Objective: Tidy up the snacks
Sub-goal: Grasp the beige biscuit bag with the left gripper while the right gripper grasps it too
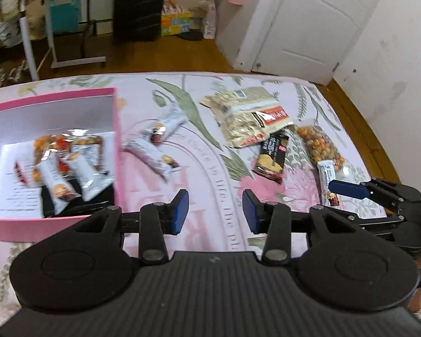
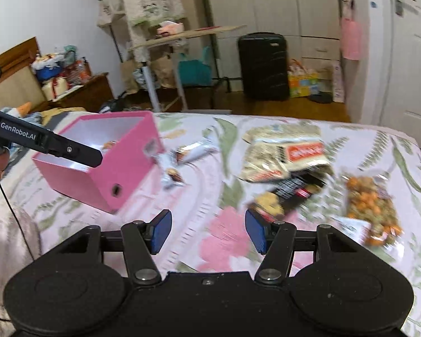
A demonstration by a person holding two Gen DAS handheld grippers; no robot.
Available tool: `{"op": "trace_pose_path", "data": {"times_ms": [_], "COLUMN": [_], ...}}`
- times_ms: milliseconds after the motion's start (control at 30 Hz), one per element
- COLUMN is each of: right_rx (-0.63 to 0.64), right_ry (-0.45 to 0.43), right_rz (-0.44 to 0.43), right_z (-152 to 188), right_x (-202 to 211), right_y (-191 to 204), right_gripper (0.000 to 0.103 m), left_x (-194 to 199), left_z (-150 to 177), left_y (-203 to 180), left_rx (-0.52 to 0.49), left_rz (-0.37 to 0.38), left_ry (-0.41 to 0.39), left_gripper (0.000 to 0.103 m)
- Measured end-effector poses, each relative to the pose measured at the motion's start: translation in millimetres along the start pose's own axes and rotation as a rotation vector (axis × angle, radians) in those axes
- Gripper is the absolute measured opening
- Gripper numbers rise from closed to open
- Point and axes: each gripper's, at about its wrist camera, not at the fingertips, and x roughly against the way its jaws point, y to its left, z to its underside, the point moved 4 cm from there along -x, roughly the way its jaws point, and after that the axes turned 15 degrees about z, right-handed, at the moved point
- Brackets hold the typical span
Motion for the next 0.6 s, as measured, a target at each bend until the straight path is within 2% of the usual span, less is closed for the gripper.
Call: {"op": "trace_pose_path", "data": {"times_ms": [133,267,433,500,600], "right_rx": [-0.018,-0.016,0.042,0.040,0.002], "right_ry": [0.024,0.011,-0.017,-0.011,-0.014], "right_rz": [0.020,0.055,0.037,0.017,0.016], "right_z": [14,13,-22,-38,-60], "right_x": [-9,-21,-49,-65,-97], "right_y": [-28,-52,-77,-84,-96], "right_gripper": [0.064,0.065,0.071,0.084,0.087], "left_x": [-33,-65,-107,-125,-155], "left_z": [-3,-13,-43,-59,-83], "left_y": [-15,-24,-22,-16,-1], "left_rx": [-0.032,-0.064,-0.070,-0.038,0.028], "left_rz": [0.008,0.012,0.044,0.065,0.080], "left_ry": [0.016,0.007,-0.008,-0.020,-0.034], "left_gripper": [0.041,0.042,0.047,0.049,0.052]}}
